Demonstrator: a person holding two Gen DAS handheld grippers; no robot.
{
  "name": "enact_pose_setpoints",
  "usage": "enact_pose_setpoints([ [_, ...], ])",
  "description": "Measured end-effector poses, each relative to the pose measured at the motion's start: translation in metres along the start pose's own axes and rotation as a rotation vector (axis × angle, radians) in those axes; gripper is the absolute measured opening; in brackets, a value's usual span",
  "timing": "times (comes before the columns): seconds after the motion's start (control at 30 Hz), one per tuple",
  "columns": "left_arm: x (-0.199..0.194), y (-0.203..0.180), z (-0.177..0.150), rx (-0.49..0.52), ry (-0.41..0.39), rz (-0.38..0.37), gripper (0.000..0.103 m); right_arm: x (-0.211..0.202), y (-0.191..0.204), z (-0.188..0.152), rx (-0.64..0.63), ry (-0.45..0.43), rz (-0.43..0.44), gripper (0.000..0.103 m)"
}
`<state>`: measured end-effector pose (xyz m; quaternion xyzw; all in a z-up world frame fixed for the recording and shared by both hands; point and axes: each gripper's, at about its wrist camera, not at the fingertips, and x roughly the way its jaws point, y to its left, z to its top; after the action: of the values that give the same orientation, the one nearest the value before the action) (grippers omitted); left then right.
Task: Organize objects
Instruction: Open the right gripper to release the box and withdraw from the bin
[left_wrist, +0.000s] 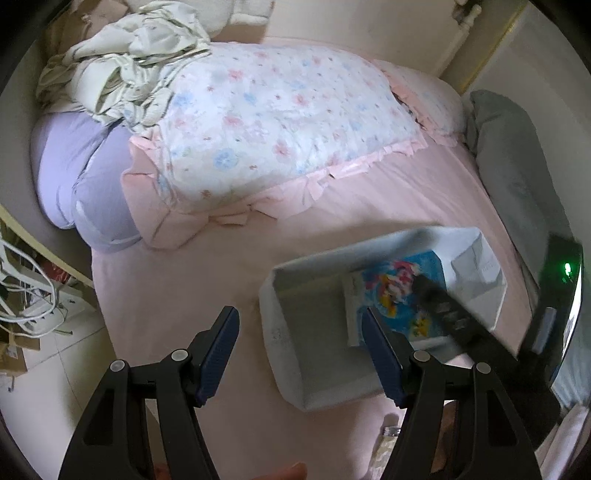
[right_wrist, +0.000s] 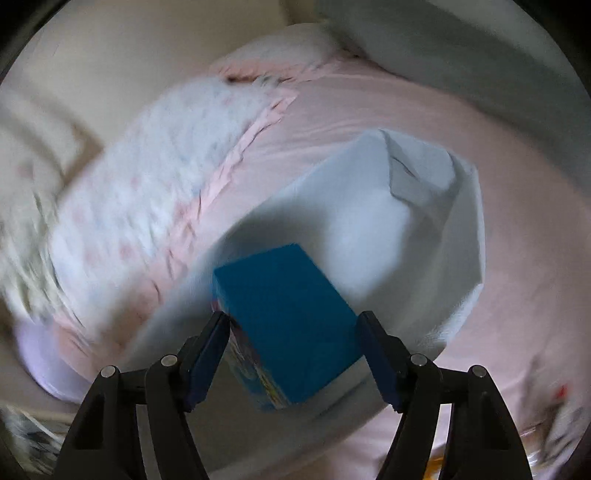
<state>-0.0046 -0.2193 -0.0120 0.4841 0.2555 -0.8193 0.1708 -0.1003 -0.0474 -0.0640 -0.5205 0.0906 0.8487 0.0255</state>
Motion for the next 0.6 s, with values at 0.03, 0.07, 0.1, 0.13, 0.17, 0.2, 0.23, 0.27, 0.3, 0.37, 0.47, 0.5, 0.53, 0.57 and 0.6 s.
enact_pose_setpoints([
  [0.03, -0.001, -0.001, -0.001, 0.003, -0.003, 0.004, 0.065, -0.001, 0.006, -0.002, -0.037, 0.005, 0.001, 0.074],
  [0.07, -0.002, -0.001, -0.001, 0.007, -0.008, 0.007, 0.067, -0.005, 0.008, -0.002, -0.041, 0.013, 0.034, 0.074],
  [0.1, -0.003, -0.002, -0.001, 0.013, -0.008, 0.001, 0.067, -0.008, 0.004, -0.002, -0.014, 0.013, 0.095, 0.074],
  [0.13, -0.003, -0.003, -0.002, 0.018, -0.005, -0.008, 0.067, -0.012, -0.002, -0.002, 0.031, 0.011, 0.192, 0.074],
  [0.17, -0.002, -0.005, -0.003, 0.024, 0.000, -0.019, 0.067, -0.014, -0.015, -0.002, 0.109, 0.009, 0.324, 0.073],
  [0.2, -0.002, -0.008, -0.004, 0.034, 0.006, -0.027, 0.067, -0.013, -0.026, -0.003, 0.181, 0.008, 0.393, 0.070],
  [0.23, -0.002, -0.011, -0.005, 0.045, 0.008, -0.029, 0.067, -0.012, -0.038, -0.003, 0.260, 0.002, 0.407, 0.069],
  [0.27, -0.002, -0.014, -0.007, 0.058, 0.008, -0.029, 0.067, -0.013, -0.047, -0.005, 0.318, -0.025, 0.317, 0.069],
  [0.3, -0.002, -0.020, -0.009, 0.078, 0.004, -0.027, 0.067, -0.018, -0.051, -0.006, 0.316, -0.074, 0.108, 0.069],
  [0.37, -0.004, -0.028, -0.012, 0.106, -0.004, -0.031, 0.067, -0.031, -0.046, -0.010, 0.211, -0.192, -0.244, 0.068],
  [0.47, -0.008, -0.041, -0.017, 0.146, -0.020, -0.047, 0.067, -0.063, -0.048, -0.019, 0.156, -0.337, -0.214, 0.068],
  [0.5, -0.009, -0.047, -0.020, 0.168, -0.028, -0.049, 0.067, -0.073, -0.053, -0.023, 0.176, -0.368, -0.138, 0.068],
  [0.53, -0.010, -0.052, -0.022, 0.188, -0.035, -0.050, 0.067, -0.083, -0.059, -0.028, 0.199, -0.397, -0.067, 0.068],
  [0.57, -0.012, -0.058, -0.025, 0.215, -0.045, -0.049, 0.067, -0.095, -0.068, -0.036, 0.223, -0.422, -0.007, 0.068],
  [0.6, -0.014, -0.066, -0.029, 0.249, -0.060, -0.045, 0.067, -0.101, -0.073, -0.041, 0.235, -0.429, 0.010, 0.068],
])
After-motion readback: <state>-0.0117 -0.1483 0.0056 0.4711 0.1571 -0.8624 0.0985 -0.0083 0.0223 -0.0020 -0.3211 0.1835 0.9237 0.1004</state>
